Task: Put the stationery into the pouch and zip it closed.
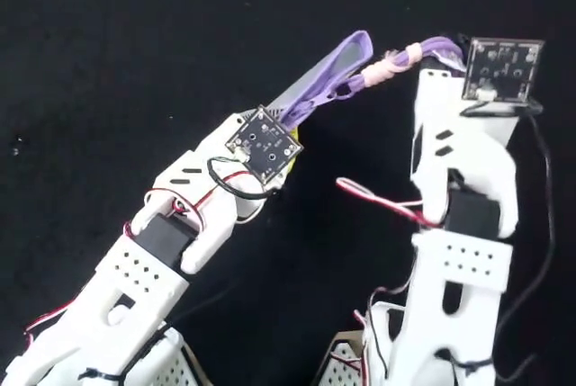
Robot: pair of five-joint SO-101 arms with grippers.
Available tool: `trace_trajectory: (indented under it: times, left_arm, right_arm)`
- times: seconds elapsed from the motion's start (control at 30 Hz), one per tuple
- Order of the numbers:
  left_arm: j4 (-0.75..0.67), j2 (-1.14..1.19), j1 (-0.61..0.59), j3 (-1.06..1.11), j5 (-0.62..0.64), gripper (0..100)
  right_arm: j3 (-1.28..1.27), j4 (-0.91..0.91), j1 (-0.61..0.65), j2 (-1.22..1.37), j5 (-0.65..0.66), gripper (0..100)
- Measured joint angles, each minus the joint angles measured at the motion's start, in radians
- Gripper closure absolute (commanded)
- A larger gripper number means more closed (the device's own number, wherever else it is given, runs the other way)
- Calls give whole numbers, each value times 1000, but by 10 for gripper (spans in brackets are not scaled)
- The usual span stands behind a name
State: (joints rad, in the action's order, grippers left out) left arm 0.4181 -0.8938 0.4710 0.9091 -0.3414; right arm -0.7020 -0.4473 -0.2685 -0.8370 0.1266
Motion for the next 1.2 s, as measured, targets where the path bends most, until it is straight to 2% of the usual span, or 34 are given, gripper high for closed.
trace_trajectory:
  times: [0.33,0.63,0.73,0.83,0.9,1.0,1.2]
  left_arm:
    - [8,-9,-20,8,3,972]
    - [9,-9,-20,8,3,972]
    - [9,-9,-20,8,3,972]
    - [9,-9,-20,8,3,972]
    - [9,-9,-20,8,3,972]
    - [9,-9,-20,8,3,972]
    - [9,-9,-20,8,41,972]
  right_arm:
    - [160,69,-195,209,41,988]
    - [370,25,-244,428,80,982]
    - [382,-60,-247,431,80,917]
    - [384,-152,-230,423,71,841]
    - [365,-193,-210,379,12,810]
    - [279,-215,-160,258,-63,804]
    - [3,-192,28,-32,-81,804]
